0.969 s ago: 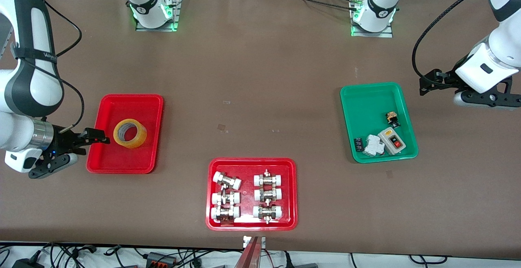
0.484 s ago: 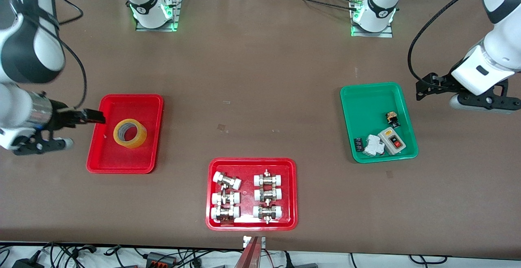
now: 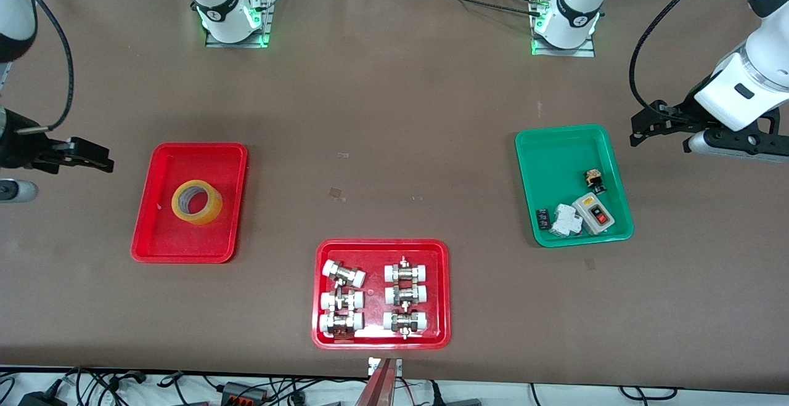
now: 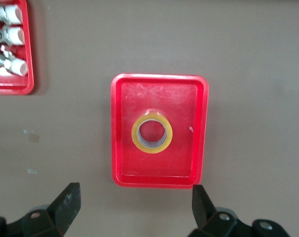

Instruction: Left arm passes tape to right arm into tray

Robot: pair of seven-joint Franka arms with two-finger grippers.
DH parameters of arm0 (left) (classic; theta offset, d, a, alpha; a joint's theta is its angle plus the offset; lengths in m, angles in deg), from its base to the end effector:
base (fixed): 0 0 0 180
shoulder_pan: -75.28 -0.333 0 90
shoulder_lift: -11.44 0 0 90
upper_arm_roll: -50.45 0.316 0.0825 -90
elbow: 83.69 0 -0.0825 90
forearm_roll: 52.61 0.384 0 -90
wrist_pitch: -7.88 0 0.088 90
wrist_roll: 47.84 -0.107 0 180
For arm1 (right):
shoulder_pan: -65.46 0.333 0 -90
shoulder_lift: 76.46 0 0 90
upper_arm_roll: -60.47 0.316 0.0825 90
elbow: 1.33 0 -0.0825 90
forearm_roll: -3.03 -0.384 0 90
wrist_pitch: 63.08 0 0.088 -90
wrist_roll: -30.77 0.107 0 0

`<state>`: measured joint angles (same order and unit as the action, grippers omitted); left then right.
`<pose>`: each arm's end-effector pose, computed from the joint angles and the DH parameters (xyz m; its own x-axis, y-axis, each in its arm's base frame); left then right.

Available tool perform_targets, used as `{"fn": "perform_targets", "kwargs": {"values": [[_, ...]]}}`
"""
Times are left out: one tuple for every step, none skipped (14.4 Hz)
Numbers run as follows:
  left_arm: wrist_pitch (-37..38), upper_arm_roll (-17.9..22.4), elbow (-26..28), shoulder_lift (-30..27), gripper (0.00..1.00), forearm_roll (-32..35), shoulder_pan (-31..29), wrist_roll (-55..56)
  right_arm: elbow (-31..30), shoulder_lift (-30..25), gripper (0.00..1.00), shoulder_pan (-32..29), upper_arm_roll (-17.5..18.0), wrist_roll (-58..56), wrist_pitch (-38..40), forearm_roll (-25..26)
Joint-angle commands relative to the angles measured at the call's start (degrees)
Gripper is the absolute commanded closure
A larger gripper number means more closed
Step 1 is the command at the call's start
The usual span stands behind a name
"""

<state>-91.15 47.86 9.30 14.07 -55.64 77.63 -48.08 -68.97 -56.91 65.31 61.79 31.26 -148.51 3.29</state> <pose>0.5788 -0.0543 0.5880 0.9949 -0.0817 0.0595 -0.0849 -0.9949 0.0544 0.6476 0.0098 0.5948 0.9995 0.0104 -0.0307 0.0103 -0.9999 -0.0029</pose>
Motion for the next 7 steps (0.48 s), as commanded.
{"fn": "perform_targets", "kwargs": {"values": [[0.9,0.0,0.2,-1.0,0.00,-1.5,-0.1,-1.2,-4.7,-3.8,0.00,0.3,-0.3,2.1,-4.6,0.3],[1.5,0.1,0.1,-1.0,0.00,-1.8,-0.2,-1.2,-7.4,-5.5,0.00,0.1,-0.4,1.6,-7.5,0.4],[1.6,0.1,0.2,-1.0,0.00,-2.5,-0.3,-1.2,-9.7,-7.0,0.00,-0.1,-0.8,1.1,-9.3,0.4],[1.6,0.2,0.2,-1.0,0.00,-2.6,-0.4,-1.2,-11.2,-8.1,0.00,-0.1,-1.6,1.0,-10.2,0.4],[1.6,0.3,0.2,-1.0,0.00,-2.6,-0.5,-1.2,-12.1,-8.9,0.00,-0.1,-1.8,0.8,-10.2,0.7],[1.7,0.2,0.3,-1.0,0.00,-2.6,-0.8,-1.3,-12.2,-9.0,0.00,-0.3,-1.8,0.8,-9.4,1.0],[1.8,0.2,0.3,-1.0,0.00,-2.6,-0.9,-1.3,-12.4,-9.2,0.00,-0.3,-1.8,0.6,-8.9,1.0]]}}
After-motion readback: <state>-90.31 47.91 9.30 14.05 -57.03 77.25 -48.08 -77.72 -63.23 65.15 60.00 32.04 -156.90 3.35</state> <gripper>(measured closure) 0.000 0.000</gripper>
